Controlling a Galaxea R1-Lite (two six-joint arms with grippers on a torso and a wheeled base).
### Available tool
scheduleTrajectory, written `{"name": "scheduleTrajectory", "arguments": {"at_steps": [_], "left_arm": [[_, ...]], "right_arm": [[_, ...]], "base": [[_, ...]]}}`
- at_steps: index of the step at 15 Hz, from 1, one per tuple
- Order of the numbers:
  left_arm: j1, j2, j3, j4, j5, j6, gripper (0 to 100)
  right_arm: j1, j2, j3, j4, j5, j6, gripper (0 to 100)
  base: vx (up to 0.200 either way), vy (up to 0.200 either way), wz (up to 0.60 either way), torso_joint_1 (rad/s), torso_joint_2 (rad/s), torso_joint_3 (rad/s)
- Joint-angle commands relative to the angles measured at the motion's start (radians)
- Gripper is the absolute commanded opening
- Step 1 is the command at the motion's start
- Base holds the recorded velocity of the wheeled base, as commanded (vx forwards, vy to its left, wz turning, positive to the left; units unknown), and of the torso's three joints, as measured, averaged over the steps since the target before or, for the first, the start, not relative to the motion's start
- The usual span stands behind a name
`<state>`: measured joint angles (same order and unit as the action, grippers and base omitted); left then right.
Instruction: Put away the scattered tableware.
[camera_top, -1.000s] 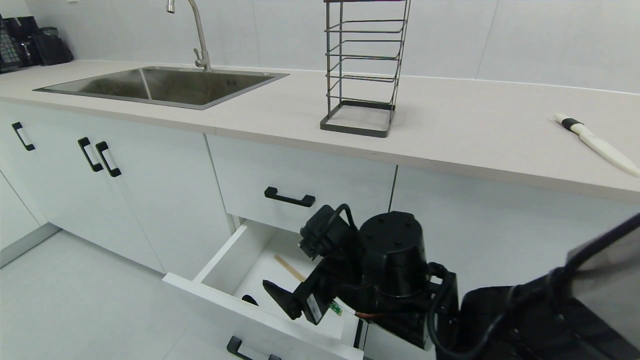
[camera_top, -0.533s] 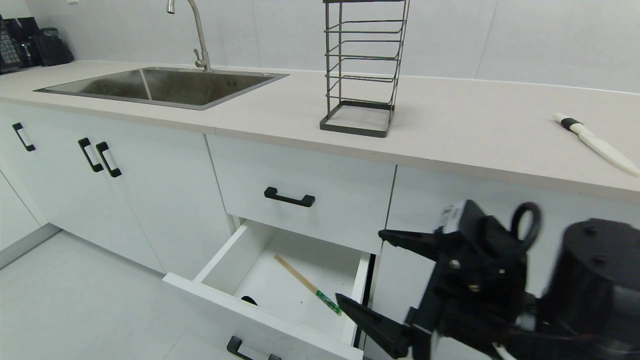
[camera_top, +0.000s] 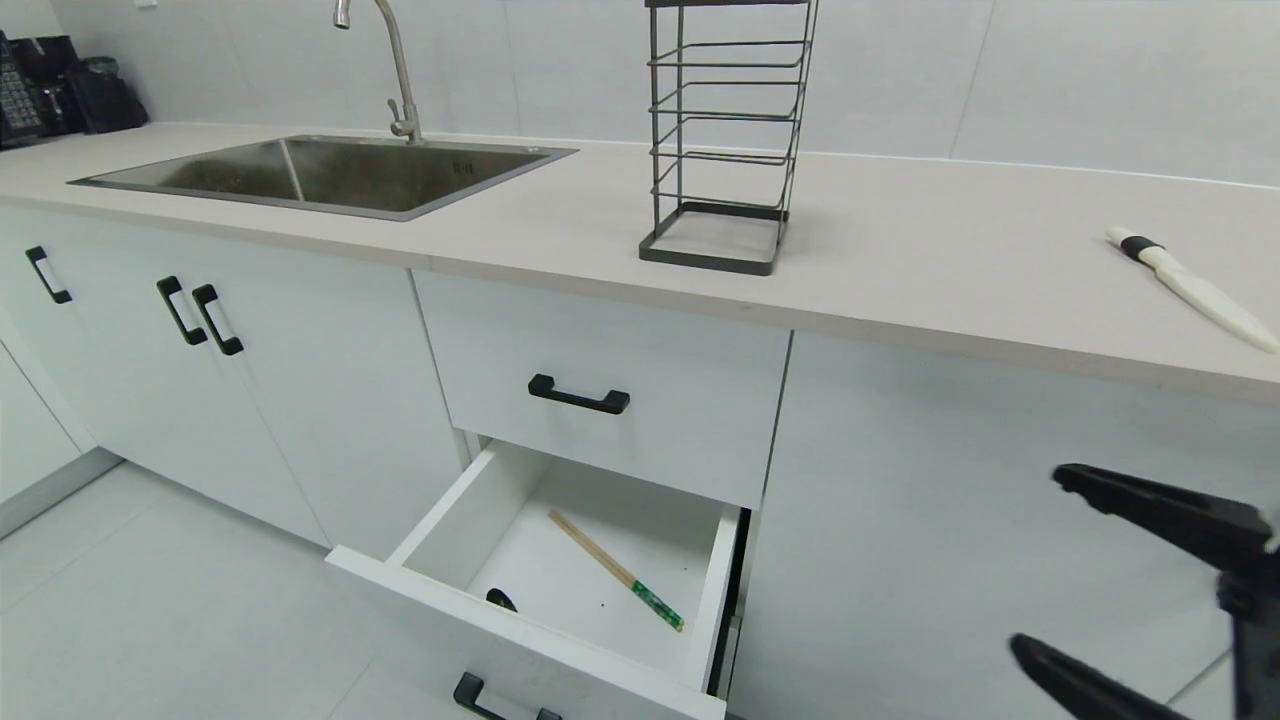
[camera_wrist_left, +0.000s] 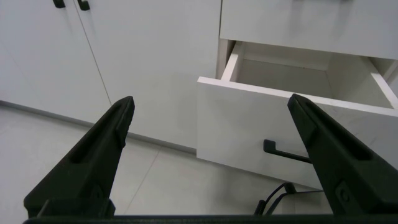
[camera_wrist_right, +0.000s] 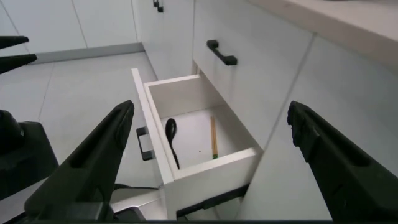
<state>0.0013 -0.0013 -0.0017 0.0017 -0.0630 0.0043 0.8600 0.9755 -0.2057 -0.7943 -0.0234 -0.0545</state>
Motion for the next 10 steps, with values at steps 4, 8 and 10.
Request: {"name": "scheduleTrajectory", "arguments": {"at_steps": [4, 8, 10], "left_arm": [[0.0, 0.001, 0.0, -0.002, 0.0, 0.0, 100], [0.0, 0.001, 0.0, 0.0, 0.0, 0.0, 100], [-0.001, 0.001, 0.0, 0.0, 0.0, 0.0, 100]], "right_arm": [[-0.234, -0.48, 0.055, 0.193, 0.0, -0.084, 100], [-0.722, -0.672, 0.054, 0.271, 0.074, 0.028, 100], [-0.883, -0.79, 0.06, 0.316, 0.197, 0.028, 100]], "base": [[0.0, 0.0, 0.0, 0.0, 0.0, 0.0], [0.0, 0.0, 0.0, 0.0, 0.0, 0.0], [0.0, 0.0, 0.0, 0.0, 0.0, 0.0]]}}
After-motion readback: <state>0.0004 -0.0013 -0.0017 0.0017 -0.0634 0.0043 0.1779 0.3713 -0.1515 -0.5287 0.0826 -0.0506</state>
